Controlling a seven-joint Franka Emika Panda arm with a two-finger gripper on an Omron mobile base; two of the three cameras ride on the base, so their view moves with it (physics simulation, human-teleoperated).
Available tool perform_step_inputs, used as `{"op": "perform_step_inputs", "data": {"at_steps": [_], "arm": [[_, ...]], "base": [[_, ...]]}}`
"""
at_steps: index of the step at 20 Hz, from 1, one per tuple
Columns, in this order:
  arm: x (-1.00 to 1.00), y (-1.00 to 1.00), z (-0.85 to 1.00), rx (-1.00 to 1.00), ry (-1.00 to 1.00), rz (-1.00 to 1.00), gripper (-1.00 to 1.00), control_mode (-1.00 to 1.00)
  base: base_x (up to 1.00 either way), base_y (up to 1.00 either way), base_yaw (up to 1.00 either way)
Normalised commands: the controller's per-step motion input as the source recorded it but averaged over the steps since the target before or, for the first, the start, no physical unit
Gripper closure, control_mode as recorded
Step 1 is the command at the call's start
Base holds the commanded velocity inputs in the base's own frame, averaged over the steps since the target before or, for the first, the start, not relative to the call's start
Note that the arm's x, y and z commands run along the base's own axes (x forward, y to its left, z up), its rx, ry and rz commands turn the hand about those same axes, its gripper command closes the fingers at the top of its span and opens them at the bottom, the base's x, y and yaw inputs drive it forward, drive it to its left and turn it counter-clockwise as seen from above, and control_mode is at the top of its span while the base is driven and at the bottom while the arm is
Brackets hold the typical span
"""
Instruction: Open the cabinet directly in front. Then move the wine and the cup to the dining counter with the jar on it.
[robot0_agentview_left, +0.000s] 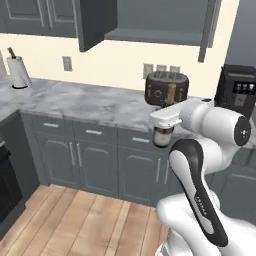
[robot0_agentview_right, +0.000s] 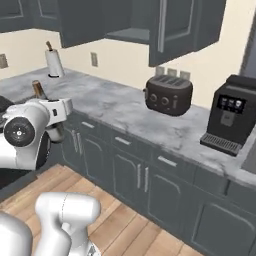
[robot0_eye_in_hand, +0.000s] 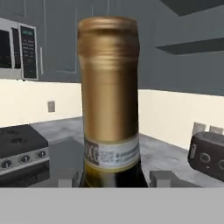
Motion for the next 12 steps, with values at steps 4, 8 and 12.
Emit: {"op": "perform_step_inputs", "data": {"at_steps": [4, 8, 12], "arm": [[0.00, 0.00, 0.00, 0.00, 0.00, 0.00, 1.00, 1.00], [0.00, 0.00, 0.00, 0.00, 0.00, 0.00, 1.00, 1.00], [0.00, 0.00, 0.00, 0.00, 0.00, 0.00, 1.00, 1.00]], "base": [[-0.26, 0.00, 0.94], [-0.21, 0.00, 0.95], [-0.26, 0.00, 0.91]]}}
